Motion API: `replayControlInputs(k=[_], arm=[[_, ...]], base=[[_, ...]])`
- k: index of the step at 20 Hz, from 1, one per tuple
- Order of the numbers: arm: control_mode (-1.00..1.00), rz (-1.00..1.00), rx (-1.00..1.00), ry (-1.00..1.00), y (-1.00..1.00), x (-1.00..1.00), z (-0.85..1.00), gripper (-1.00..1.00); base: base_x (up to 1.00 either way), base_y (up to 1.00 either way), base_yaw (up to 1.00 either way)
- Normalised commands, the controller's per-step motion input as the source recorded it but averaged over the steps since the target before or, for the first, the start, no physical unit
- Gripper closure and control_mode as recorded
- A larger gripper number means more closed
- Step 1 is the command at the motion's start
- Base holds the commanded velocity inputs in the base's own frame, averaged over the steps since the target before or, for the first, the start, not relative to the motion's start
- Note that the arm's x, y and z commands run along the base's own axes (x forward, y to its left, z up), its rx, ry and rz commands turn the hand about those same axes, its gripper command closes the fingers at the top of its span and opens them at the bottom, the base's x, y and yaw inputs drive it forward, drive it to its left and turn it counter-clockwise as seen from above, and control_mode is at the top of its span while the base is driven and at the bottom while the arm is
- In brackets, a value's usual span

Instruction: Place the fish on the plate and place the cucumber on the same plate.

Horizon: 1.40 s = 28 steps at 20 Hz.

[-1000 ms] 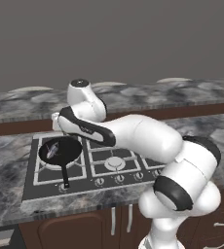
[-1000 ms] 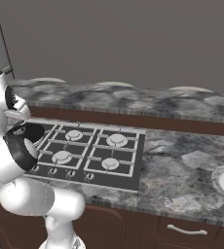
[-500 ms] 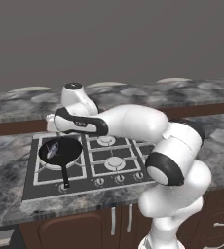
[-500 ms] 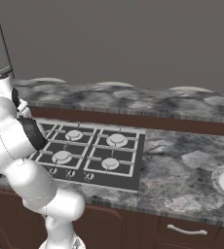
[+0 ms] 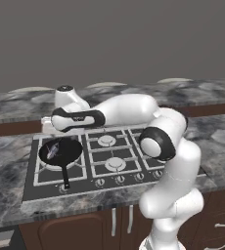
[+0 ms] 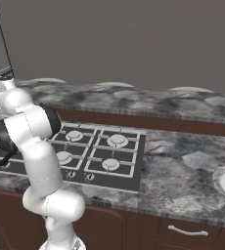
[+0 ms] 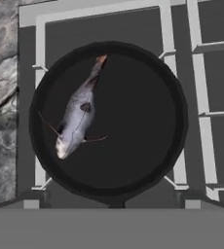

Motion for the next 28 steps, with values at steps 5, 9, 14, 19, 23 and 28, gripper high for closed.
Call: replayControlInputs(k=[5, 9, 14, 19, 23, 28], arm=[[-1.0, 0.0, -0.07, 0.05, 0.24, 0.31, -0.25, -1.0], [-1.0, 0.0, 0.0, 0.08, 0.19, 0.37, -0.24, -1.0], [-1.0, 0.0, 0.0, 0.06, 0.13, 0.23, -0.32, -1.0], [-1.0, 0.0, 0.0, 0.01, 0.03, 0.1, -0.33, -1.0], [-1.0, 0.0, 0.0, 0.0, -0.01, 0.0, -0.27, -1.0], [-1.0, -0.03, 0.0, 0.0, -0.07, 0.0, -0.28, -1.0]], base=[[0.0, 0.0, 0.0], [0.0, 0.0, 0.0], [0.0, 0.0, 0.0], [0.0, 0.0, 0.0], [0.0, 0.0, 0.0], [0.0, 0.0, 0.0]])
